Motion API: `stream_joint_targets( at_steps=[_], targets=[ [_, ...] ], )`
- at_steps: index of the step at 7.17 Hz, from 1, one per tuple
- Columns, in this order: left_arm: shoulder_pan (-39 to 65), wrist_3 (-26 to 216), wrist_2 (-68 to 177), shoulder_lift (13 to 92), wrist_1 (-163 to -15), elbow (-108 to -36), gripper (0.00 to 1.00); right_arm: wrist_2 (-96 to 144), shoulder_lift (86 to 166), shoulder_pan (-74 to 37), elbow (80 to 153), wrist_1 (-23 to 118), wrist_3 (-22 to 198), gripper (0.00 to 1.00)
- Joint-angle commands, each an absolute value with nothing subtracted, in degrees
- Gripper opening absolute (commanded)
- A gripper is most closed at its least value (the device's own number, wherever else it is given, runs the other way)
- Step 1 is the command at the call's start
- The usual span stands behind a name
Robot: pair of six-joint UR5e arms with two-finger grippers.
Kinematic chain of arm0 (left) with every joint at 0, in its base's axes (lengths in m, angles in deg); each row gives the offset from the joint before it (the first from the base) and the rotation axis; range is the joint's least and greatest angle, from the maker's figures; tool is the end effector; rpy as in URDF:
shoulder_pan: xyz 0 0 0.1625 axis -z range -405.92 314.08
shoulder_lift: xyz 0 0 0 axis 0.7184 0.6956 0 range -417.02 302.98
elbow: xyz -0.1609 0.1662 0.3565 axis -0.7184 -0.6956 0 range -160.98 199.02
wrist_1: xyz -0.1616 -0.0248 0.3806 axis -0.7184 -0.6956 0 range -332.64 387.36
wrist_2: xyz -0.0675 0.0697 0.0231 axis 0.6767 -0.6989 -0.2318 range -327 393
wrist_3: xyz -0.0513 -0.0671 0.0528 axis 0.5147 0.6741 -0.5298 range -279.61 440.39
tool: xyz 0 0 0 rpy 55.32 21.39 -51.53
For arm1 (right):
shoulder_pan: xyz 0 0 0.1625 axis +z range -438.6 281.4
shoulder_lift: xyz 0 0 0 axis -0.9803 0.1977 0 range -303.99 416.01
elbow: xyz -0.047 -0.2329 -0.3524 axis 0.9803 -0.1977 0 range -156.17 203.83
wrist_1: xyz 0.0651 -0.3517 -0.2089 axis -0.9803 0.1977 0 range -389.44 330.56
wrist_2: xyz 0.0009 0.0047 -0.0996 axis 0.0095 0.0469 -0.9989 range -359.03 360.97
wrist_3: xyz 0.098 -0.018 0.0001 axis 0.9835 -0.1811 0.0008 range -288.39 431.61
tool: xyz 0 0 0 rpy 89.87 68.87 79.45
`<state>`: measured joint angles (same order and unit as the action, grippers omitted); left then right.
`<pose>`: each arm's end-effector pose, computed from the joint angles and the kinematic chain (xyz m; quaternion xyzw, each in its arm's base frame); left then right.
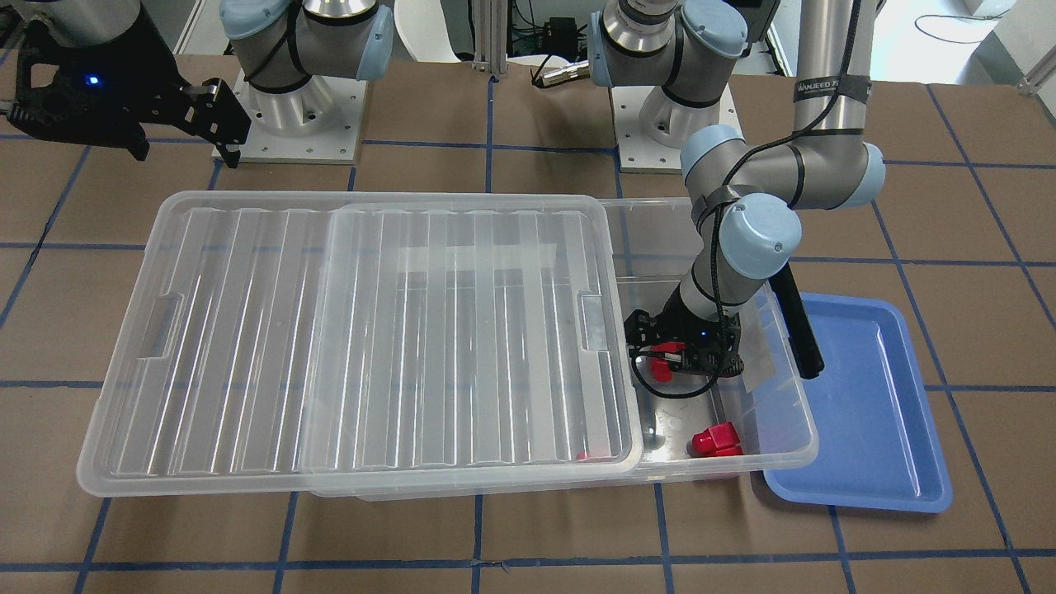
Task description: Place red block in blue tray from box
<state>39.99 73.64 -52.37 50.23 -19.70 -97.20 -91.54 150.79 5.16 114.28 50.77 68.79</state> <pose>-0.1047 -0.5183 0.1983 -0.0230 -0.9989 -0.0008 0.0406 0.0797 -0.4568 0.5070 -0.0287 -0.9982 -0.0492 0.0180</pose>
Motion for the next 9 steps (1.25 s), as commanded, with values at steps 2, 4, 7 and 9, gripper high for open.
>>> stream_joint_targets(
  at_steps=[2, 4, 7, 9],
  targets=[
    [39.51, 73.36, -52.16, 50.47, -19.67, -98.31, 1.00, -92.11, 150.84, 5.16, 114.18, 50.63, 68.19, 1.00],
    [39.59, 73.89, -52.16, 51.43, -18.53, -98.31, 0.71, -92.11, 150.84, 5.16, 114.27, 50.54, 68.19, 1.00],
    [39.59, 73.89, -52.34, 50.91, -18.26, -97.52, 0.09, -91.93, 150.84, 5.25, 114.27, 50.72, 68.10, 1.00],
    [39.94, 74.15, -54.61, 48.81, -18.52, -96.30, 0.08, -91.75, 150.84, 5.16, 114.44, 50.81, 68.10, 1.00]
  ],
)
